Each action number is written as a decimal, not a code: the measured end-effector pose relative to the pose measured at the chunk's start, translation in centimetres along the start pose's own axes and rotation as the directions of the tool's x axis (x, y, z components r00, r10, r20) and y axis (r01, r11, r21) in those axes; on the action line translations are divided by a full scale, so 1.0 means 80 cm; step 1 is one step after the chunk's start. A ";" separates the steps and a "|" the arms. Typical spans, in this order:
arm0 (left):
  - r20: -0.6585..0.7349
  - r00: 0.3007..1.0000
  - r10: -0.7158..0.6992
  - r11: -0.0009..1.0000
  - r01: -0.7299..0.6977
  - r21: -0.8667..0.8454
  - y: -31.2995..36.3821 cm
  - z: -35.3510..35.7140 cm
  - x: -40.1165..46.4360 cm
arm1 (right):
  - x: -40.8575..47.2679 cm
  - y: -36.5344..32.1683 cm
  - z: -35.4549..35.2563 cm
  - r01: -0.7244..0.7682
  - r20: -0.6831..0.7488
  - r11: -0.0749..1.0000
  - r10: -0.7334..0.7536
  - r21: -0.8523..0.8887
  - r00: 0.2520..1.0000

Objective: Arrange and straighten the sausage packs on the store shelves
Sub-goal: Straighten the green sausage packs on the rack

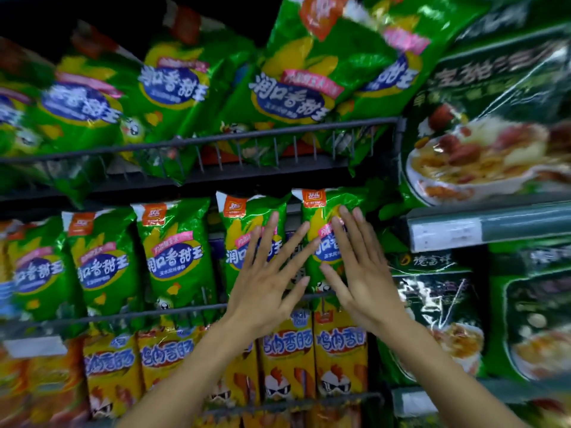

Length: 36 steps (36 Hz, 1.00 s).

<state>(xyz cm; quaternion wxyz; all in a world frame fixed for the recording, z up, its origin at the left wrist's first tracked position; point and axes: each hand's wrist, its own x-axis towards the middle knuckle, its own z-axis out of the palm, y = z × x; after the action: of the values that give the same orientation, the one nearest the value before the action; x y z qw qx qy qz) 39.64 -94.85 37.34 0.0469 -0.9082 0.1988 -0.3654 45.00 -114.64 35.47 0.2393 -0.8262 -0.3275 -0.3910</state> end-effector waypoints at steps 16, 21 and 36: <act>-0.111 0.988 0.102 0.926 -0.136 -0.353 -0.040 -0.124 -0.003 | 0.036 -0.055 -0.193 -0.167 0.163 0.962 0.133 0.216 0.978; -0.205 0.977 0.062 0.925 -0.133 -0.355 -0.043 -0.163 0.016 | 0.067 -0.066 -0.227 -0.208 0.107 0.914 0.182 0.348 0.978; -0.288 0.947 -0.142 0.911 0.012 -0.412 -0.070 -0.264 0.125 | 0.165 -0.054 -0.241 -0.459 0.327 0.450 0.341 0.766 0.881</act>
<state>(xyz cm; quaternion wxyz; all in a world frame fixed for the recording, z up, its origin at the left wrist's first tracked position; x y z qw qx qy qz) 33.61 -92.38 60.53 -0.1887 -0.8360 0.2385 -0.4568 38.74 -119.69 57.84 0.6619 -0.6910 -0.2820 -0.0703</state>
